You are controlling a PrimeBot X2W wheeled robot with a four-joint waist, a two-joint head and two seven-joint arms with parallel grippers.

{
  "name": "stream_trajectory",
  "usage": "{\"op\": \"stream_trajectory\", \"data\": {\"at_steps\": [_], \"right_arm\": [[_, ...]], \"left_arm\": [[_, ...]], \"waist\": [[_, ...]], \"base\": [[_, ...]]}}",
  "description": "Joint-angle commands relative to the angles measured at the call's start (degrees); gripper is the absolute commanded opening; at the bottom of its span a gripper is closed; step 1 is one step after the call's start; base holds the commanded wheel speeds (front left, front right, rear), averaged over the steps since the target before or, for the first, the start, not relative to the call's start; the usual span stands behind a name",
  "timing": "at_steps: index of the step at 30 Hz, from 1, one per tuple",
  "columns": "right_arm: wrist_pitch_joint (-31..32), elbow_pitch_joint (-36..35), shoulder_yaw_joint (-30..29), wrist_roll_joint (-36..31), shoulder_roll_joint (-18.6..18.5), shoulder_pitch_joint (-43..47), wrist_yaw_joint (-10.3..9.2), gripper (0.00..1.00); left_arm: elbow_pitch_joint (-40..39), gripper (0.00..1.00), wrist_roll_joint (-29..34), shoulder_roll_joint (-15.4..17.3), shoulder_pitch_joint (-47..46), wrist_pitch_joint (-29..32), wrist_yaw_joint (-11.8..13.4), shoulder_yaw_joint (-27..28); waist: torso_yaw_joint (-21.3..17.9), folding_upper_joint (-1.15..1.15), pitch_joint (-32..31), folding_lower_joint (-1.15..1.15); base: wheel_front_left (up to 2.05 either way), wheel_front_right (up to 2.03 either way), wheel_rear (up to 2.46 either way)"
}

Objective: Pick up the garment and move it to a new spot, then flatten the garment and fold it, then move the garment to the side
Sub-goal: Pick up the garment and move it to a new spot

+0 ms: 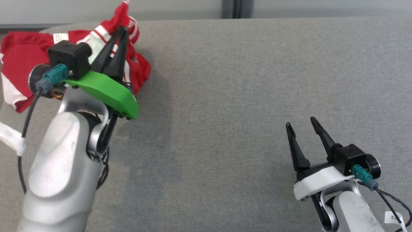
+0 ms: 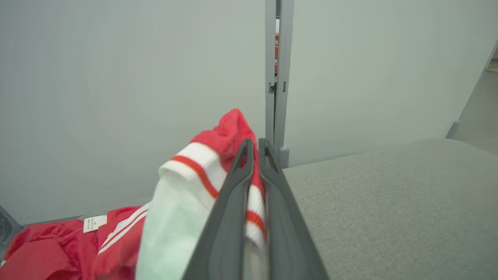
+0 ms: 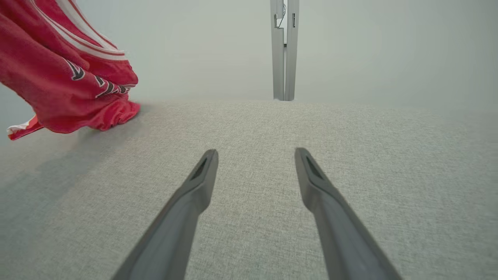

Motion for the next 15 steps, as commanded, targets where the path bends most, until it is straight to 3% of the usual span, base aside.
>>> {"op": "stream_trajectory", "data": {"at_steps": [1,8,15], "right_arm": [[-0.02,-0.09,-0.07,0.28,0.14,0.93,-0.10,1.00],[-0.02,-0.07,0.01,0.84,1.04,0.77,-0.10,1.00],[-0.02,-0.70,-0.82,1.13,1.40,0.70,-0.10,1.00]], "left_arm": [[-3.85,0.00,-0.03,-0.67,1.64,2.01,0.39,-0.93],[-19.39,0.00,0.53,-3.12,1.91,10.72,1.02,-7.18],[-25.50,0.00,0.70,-5.63,-0.13,15.54,1.31,-12.07]], "waist": [[-3.88,0.00,-3.66,0.00],[-10.33,0.00,-4.21,0.00],[-16.01,0.00,-3.13,0.00]], "base": [[0.00,0.00,0.00],[0.00,0.00,0.00],[0.00,0.00,0.00]]}}
